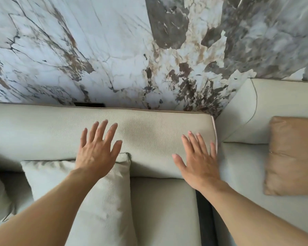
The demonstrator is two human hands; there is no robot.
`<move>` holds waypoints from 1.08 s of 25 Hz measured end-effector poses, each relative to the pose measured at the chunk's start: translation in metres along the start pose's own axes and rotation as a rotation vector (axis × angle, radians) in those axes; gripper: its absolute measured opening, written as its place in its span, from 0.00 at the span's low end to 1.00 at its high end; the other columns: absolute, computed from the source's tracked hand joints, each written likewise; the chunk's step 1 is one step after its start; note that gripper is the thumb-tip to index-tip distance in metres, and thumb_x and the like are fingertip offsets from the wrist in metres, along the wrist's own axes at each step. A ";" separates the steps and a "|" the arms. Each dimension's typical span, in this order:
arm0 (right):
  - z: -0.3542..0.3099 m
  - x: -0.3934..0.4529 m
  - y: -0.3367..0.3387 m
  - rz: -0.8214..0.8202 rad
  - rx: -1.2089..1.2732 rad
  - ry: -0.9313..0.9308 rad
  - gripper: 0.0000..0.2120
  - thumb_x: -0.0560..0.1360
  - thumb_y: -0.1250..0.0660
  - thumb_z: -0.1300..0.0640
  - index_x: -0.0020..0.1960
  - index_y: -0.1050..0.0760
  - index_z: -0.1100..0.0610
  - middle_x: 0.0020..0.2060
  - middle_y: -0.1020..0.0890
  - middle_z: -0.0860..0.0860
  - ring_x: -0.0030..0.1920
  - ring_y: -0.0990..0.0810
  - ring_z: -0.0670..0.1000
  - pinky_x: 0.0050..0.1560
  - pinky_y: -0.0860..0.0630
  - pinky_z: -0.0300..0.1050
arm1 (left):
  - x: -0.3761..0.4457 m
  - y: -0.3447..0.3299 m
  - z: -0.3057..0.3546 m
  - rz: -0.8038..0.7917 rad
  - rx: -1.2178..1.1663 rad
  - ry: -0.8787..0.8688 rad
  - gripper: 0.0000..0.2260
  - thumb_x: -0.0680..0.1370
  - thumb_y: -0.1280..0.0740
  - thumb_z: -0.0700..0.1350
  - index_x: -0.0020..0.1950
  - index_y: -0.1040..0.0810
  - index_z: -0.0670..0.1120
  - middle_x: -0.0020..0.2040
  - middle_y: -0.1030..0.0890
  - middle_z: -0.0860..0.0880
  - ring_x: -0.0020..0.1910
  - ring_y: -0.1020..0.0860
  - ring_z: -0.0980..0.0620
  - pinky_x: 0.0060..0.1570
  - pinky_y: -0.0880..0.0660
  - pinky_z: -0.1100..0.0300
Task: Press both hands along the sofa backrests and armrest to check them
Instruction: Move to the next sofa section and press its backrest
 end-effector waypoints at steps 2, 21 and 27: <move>-0.005 0.025 -0.011 0.056 -0.012 0.030 0.35 0.75 0.62 0.35 0.78 0.52 0.48 0.79 0.54 0.45 0.77 0.60 0.48 0.72 0.69 0.56 | 0.018 -0.016 -0.005 0.014 -0.010 0.008 0.30 0.77 0.57 0.62 0.77 0.44 0.53 0.79 0.44 0.47 0.78 0.51 0.46 0.76 0.58 0.46; -0.015 0.111 -0.078 0.431 -0.059 -0.015 0.33 0.77 0.55 0.37 0.76 0.40 0.53 0.75 0.36 0.53 0.75 0.40 0.57 0.72 0.46 0.66 | 0.082 -0.101 -0.021 0.470 0.099 0.010 0.27 0.78 0.49 0.60 0.75 0.37 0.50 0.72 0.31 0.42 0.72 0.36 0.39 0.71 0.44 0.38; -0.011 0.146 -0.077 0.434 -0.061 0.010 0.33 0.77 0.56 0.37 0.76 0.40 0.53 0.75 0.35 0.53 0.75 0.40 0.57 0.72 0.47 0.65 | 0.108 -0.104 -0.019 0.471 0.101 0.046 0.27 0.78 0.50 0.60 0.75 0.37 0.50 0.72 0.31 0.42 0.72 0.36 0.39 0.71 0.44 0.37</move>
Point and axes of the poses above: each hand's wrist, its own x-axis towards the middle knuckle, its own y-axis out of the back of the hand, z = x × y, the point moved 1 cm from there along x, towards the middle knuckle
